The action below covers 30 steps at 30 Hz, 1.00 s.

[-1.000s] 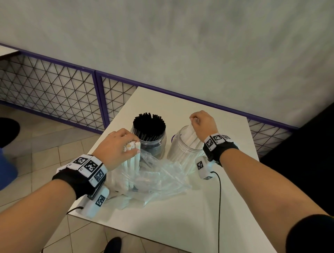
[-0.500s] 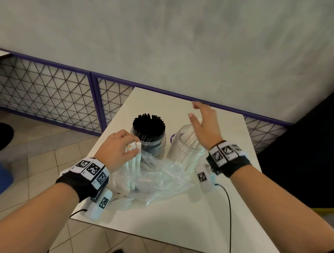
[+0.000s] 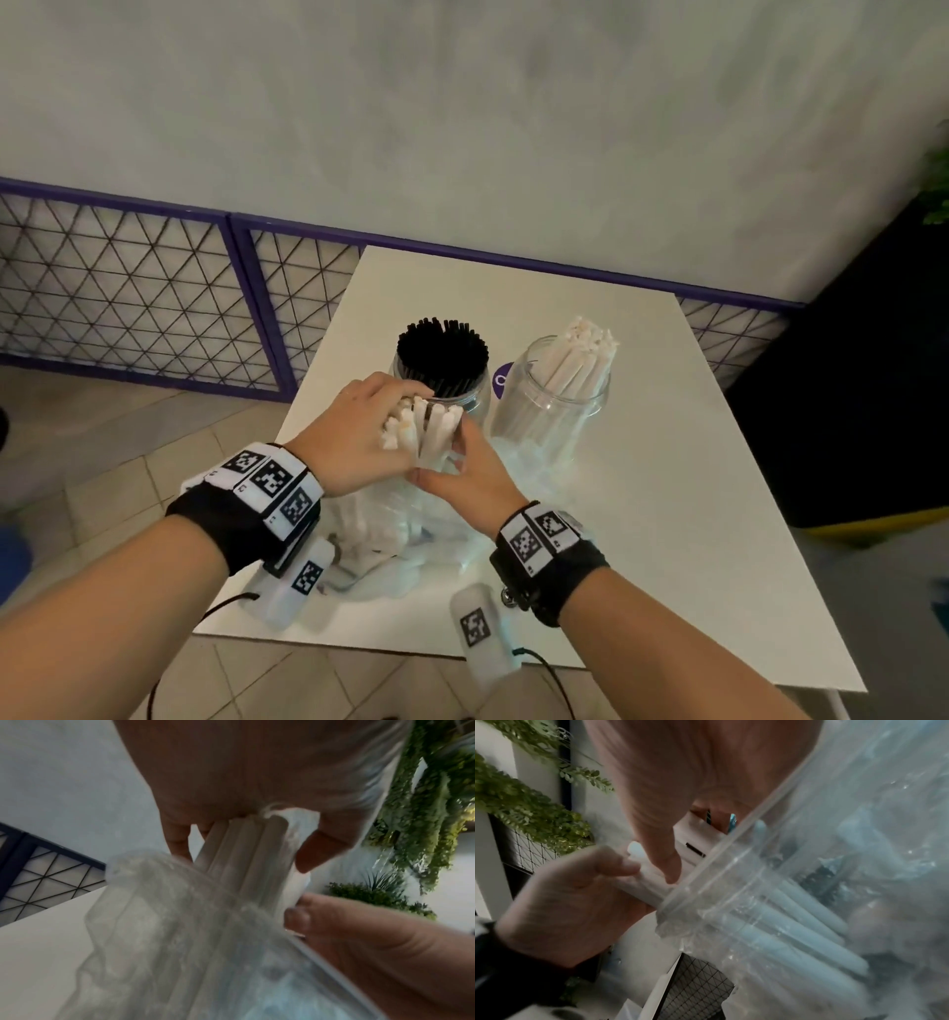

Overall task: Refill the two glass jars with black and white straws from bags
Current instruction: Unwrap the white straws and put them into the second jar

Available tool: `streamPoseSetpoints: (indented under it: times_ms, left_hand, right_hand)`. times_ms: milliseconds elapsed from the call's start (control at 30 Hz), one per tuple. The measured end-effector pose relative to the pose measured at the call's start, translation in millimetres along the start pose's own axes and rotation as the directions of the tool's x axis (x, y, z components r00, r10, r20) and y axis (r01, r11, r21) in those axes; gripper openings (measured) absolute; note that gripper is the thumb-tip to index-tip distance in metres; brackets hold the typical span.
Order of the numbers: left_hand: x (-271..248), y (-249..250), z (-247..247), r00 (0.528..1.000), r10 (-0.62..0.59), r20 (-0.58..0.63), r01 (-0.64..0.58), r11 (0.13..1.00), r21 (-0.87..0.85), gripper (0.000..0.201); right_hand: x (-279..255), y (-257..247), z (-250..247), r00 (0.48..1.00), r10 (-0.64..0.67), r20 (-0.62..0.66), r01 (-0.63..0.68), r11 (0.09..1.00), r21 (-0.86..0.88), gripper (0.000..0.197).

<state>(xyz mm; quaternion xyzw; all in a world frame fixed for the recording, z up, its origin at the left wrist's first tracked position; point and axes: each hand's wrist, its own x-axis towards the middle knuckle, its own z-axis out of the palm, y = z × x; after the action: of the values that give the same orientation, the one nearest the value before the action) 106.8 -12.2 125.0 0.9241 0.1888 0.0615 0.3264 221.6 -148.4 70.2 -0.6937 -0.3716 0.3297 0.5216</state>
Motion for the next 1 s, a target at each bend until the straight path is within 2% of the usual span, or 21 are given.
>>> streamPoseSetpoints:
  times_ms: [67, 267, 467, 667, 800, 900, 1000]
  left_hand:
    - [-3, -1, -6, 0.999, 0.01, 0.043, -0.01, 1.0, -0.006, 0.085]
    - [-7, -8, -5, 0.997, 0.07, -0.033, -0.071, 0.997, -0.034, 0.05]
    - [-7, -14, 2, 0.99, 0.103, -0.1, -0.098, 0.994, 0.05, 0.028]
    - [-8, -15, 7, 0.979, 0.108, -0.174, -0.084, 0.987, 0.14, 0.023]
    - [-6, -17, 6, 0.977, 0.11, -0.18, -0.079, 0.982, 0.171, 0.025]
    - [-5, -14, 5, 0.98, 0.11, -0.167, -0.077, 0.978, 0.193, 0.024]
    - [-5, -11, 3, 0.986, 0.082, -0.146, -0.054, 0.981, 0.184, 0.022]
  right_hand:
    - [2, 1, 5, 1.0, 0.019, -0.013, -0.019, 1.0, -0.017, 0.069]
    - [5, -9, 11, 0.999, 0.024, -0.036, -0.022, 0.998, 0.057, 0.046]
    - [10, -10, 11, 0.998, 0.034, -0.057, -0.027, 0.993, 0.115, 0.041]
    - [8, -17, -1, 0.987, 0.039, -0.156, -0.019, 0.991, 0.132, 0.018]
    - [-4, -56, -32, 0.968, -0.04, -0.248, 0.08, 0.985, 0.154, 0.005]
    - [-8, -92, -64, 0.957, -0.114, -0.266, 0.189, 0.942, 0.278, 0.009]
    - [-6, -120, -104, 0.912, -0.155, -0.38, 0.306, 0.875, 0.375, 0.013]
